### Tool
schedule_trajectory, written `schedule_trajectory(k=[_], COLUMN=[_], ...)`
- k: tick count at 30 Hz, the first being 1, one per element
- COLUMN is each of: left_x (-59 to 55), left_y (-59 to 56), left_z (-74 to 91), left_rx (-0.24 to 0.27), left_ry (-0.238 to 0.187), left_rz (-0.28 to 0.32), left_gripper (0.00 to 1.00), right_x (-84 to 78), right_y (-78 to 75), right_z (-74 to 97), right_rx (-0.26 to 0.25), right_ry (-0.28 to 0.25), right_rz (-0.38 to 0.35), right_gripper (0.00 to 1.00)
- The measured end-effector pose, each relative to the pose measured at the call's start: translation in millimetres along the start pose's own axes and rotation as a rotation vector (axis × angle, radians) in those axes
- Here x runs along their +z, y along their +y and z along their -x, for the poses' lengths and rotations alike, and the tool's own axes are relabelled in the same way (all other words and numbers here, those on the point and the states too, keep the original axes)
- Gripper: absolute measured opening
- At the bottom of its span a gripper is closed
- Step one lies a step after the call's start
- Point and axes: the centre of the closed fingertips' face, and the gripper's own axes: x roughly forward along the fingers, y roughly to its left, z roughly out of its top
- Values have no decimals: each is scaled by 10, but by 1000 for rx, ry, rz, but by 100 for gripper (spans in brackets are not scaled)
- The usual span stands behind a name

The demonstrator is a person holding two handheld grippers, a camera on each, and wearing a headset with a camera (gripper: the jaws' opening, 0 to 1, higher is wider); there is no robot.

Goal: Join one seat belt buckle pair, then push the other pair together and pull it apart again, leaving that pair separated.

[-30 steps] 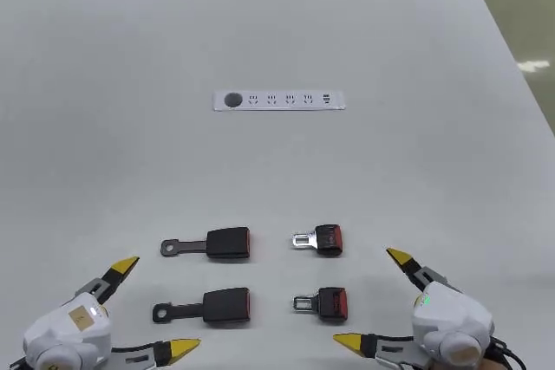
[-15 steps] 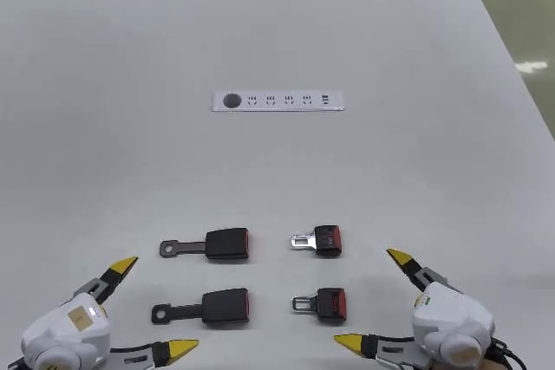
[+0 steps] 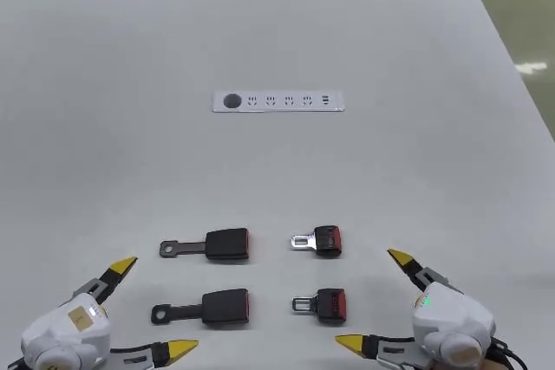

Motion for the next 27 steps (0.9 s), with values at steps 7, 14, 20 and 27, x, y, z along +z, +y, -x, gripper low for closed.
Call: schedule_trajectory(k=[7,14,20,27], left_x=[14,66,100,125], left_y=[13,24,17,0], left_z=[8,5,-20,-73], left_rx=[0,-5,-21,-61], left_ry=[5,7,21,39], left_rz=[-9,-20,-33,-75], left_gripper=[100,100,97,92], right_x=[-6,5,41,87], right_y=[-20,-67,-121,-138], right_z=[10,34,59,69], right_rx=[-4,-5,3,58], right_ry=[4,10,17,32], right_rz=[5,22,45,86], right_gripper=[100,100,100,99])
